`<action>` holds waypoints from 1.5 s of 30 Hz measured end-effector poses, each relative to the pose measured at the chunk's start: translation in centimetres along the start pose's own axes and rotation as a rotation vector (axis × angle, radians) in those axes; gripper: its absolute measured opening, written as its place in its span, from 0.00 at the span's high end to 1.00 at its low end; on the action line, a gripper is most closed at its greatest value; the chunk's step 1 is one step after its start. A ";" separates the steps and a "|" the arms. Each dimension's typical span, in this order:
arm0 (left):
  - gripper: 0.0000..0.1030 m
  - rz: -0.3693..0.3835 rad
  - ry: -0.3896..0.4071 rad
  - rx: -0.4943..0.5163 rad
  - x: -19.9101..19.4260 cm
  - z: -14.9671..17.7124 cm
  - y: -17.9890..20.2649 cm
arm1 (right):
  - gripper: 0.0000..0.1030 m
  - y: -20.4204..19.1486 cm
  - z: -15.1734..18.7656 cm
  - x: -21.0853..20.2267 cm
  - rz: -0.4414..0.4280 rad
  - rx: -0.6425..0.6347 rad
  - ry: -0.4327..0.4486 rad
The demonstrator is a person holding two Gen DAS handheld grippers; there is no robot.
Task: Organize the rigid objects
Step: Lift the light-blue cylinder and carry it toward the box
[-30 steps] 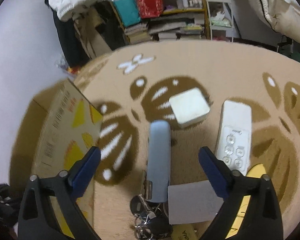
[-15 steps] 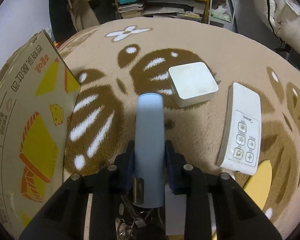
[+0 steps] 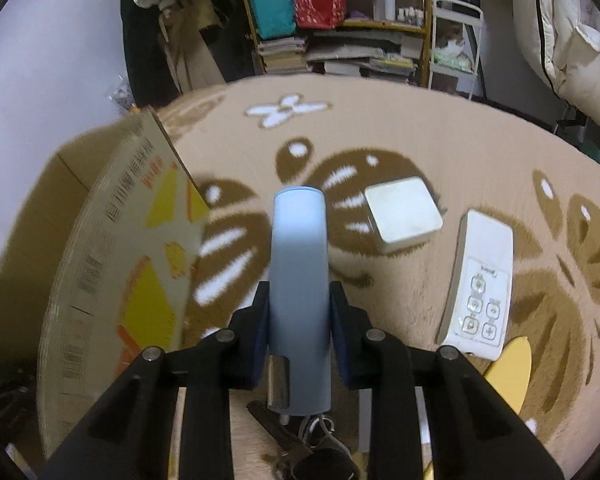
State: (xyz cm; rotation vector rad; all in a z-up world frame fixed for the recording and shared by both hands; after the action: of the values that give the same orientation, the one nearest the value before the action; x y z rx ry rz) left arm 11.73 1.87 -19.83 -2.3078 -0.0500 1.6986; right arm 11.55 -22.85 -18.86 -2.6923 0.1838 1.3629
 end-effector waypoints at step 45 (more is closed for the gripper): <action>0.80 -0.005 0.001 0.003 0.1 0.0 0.2 | 0.72 -7.1 -4.1 -9.1 -0.274 -0.003 0.296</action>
State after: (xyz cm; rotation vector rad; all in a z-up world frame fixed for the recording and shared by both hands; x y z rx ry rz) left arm 11.73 1.65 -19.93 -2.3042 -0.0531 1.6934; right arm 10.64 -15.99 -8.76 -2.7805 -0.1567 0.8887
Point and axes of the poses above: each gripper's, at about its wrist camera, not at the fingertips, and x roughly the way its jaws point, y to its right, z to its underside, the point moved 7 cm from there along x, roughly the way its jaws point, and after that the axes turned 10 degrees about -x, right-handed, at the moved point
